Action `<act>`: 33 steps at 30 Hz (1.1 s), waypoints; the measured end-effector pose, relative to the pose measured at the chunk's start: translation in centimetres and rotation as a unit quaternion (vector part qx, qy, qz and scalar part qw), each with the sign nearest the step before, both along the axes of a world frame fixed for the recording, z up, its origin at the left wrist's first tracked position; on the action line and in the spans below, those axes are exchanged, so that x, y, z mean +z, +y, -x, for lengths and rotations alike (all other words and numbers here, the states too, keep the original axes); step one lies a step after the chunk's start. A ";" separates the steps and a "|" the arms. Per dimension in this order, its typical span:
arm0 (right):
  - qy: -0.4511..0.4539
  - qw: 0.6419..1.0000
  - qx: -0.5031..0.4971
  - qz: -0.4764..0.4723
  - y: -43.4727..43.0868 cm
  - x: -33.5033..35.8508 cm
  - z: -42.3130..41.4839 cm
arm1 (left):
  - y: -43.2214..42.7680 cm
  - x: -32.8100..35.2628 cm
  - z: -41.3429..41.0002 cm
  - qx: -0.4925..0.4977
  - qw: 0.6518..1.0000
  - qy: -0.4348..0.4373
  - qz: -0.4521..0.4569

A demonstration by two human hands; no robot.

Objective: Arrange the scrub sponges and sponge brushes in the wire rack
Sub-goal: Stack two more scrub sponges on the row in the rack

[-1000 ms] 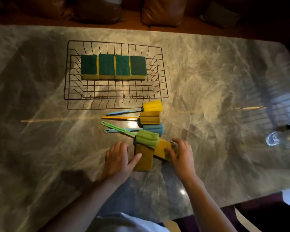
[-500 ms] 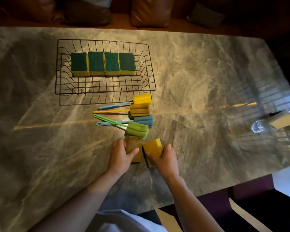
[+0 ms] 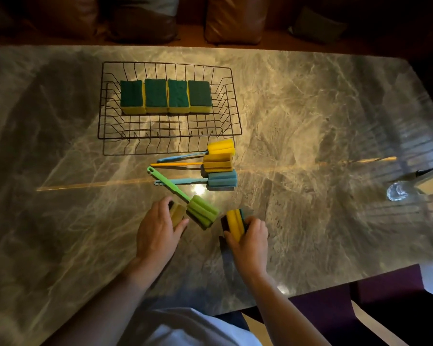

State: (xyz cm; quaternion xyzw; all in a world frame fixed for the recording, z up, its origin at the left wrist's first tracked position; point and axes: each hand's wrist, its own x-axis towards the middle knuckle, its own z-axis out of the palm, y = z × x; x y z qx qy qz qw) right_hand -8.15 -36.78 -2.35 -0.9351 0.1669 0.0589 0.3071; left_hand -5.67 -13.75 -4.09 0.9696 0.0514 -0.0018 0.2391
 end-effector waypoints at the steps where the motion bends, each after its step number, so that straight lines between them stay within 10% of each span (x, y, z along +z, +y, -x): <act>1: -0.006 1.000 0.014 0.013 0.3 -0.1 0.1 | -0.1 -0.1 0.1 -0.013 1.000 0.012 -0.010; 14: -0.007 0.998 0.057 -0.023 0.2 -1.2 0.4 | -0.1 -0.1 0.5 0.038 0.979 0.006 0.200; 23: 0.073 0.986 -0.018 -0.152 0.4 -1.2 0.0 | -0.2 -1.4 1.2 0.139 0.941 0.168 0.259; 33: 0.005 0.981 -0.047 -0.191 0.8 0.5 -0.9 | -0.3 -0.7 1.1 0.141 0.924 0.073 0.347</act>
